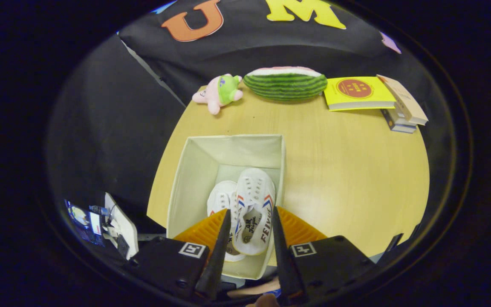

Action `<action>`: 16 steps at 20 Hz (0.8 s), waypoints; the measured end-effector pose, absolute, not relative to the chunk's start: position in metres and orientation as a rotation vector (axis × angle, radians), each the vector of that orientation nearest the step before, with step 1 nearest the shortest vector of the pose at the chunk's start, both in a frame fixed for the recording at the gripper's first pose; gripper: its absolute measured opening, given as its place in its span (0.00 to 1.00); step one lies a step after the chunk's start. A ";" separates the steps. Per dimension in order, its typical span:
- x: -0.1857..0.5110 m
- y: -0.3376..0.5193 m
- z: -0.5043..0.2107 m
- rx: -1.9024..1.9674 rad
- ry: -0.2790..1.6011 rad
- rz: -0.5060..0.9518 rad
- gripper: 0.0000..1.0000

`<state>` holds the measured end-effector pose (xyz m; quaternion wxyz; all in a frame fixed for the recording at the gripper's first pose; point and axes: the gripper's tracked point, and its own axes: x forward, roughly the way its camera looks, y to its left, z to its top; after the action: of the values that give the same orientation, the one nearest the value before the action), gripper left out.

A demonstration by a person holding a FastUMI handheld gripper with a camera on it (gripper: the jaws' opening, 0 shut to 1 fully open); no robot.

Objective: Open the storage box then place both shoes into the box .Put the left shoe in first, then the right shoe, with the right side of both shoes facing outward in a uniform manner.

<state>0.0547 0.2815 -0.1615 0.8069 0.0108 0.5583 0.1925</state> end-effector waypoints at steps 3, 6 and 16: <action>0.065 0.270 -0.144 -0.019 1.062 0.407 0.64; 0.073 0.256 -0.112 -0.062 0.875 0.377 0.65; 0.037 0.184 -0.026 -0.047 0.266 0.288 1.00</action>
<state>0.0367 0.1836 -0.0257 0.9805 -0.0236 0.1324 0.1430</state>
